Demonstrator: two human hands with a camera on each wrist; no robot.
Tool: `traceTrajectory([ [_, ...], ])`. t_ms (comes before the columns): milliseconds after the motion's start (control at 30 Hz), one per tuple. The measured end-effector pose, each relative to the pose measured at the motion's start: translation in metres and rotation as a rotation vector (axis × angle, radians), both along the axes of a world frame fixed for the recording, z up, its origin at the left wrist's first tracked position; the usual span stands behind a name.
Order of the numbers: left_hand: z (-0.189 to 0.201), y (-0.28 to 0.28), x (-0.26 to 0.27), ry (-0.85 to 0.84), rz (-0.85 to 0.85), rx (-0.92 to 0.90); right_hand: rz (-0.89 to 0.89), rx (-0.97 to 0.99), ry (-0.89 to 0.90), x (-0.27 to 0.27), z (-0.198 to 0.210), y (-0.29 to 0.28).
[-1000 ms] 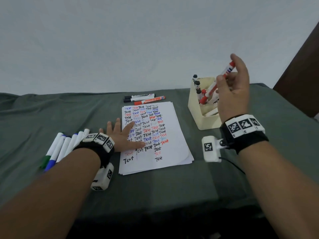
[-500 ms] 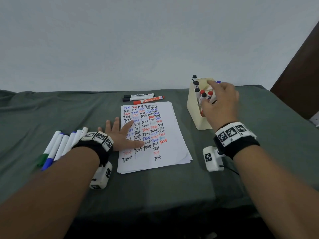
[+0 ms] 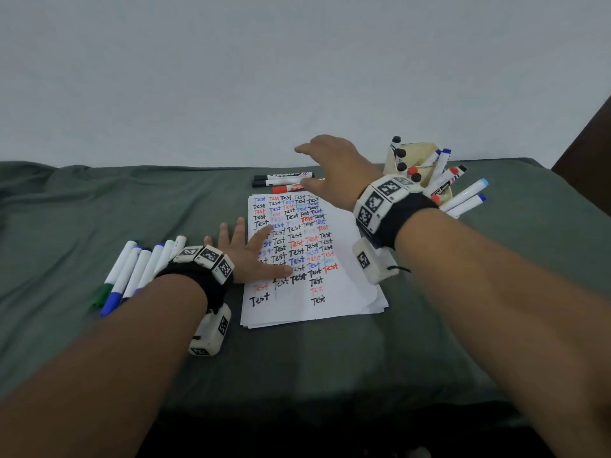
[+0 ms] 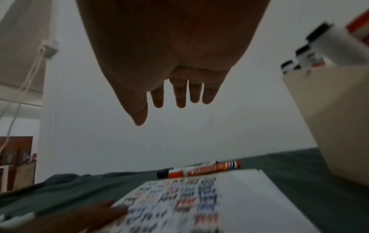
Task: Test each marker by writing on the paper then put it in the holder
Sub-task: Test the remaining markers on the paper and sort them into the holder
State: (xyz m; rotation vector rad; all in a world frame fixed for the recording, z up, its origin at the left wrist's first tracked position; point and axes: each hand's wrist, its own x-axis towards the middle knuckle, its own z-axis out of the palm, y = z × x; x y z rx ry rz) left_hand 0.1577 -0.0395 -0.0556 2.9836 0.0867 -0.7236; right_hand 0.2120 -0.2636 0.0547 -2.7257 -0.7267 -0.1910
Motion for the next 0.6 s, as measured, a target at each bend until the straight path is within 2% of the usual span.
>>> traceTrajectory([
  [300, -0.001, -0.001, -0.001, -0.01, -0.005, 0.009, -0.094, -0.376, 0.356, -0.006, -0.075, 0.01],
  [600, -0.005, 0.0, -0.002, -0.072, -0.026, 0.002, -0.21, -0.429, 0.469, -0.012, -0.085, -0.004],
])
